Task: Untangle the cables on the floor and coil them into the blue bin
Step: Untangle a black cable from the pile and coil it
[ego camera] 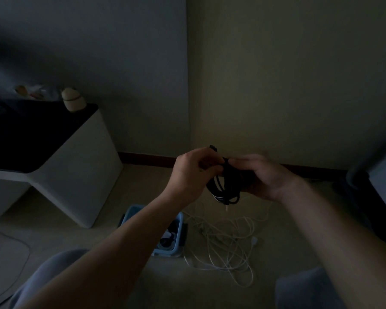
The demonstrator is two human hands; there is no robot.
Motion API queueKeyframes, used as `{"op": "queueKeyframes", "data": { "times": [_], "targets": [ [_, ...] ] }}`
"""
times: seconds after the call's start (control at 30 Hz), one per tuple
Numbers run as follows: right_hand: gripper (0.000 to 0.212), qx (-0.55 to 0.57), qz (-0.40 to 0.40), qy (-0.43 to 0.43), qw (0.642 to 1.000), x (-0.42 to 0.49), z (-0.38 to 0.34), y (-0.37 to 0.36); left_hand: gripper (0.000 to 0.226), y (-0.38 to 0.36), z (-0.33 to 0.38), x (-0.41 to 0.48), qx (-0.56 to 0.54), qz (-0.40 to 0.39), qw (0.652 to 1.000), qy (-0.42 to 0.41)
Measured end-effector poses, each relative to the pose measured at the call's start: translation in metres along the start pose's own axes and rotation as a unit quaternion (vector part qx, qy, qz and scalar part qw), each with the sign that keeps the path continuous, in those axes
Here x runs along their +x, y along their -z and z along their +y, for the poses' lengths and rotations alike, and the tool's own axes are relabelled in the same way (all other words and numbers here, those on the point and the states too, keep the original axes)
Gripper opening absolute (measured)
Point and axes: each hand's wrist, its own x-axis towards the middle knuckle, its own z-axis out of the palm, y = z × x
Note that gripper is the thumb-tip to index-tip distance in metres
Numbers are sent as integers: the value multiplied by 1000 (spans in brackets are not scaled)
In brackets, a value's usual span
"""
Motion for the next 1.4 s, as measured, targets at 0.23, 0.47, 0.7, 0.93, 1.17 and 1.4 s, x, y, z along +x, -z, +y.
{"op": "queueKeyframes", "data": {
  "times": [0.23,0.47,0.7,0.93,1.17,1.4],
  "targets": [
    [21,-13,-13,-3,1000,-2,-2,1,20,2,1,4,20,-21,998,-47],
    [36,-28,-39,-24,999,-5,-4,0,16,4,-1,4,85,-16,988,-132],
    [39,-53,-55,-37,996,-10,-7,3,15,3,3,1,79,-49,983,-161],
    [35,-66,-91,-44,993,-12,-8,7,28,1,7,-1,79,-76,983,-146],
    [23,-115,-115,-70,984,-13,-4,6,13,2,1,3,77,-161,981,-75],
    [32,-138,-153,-85,975,-10,-4,6,22,8,-5,5,59,-212,975,35]
  ]
}}
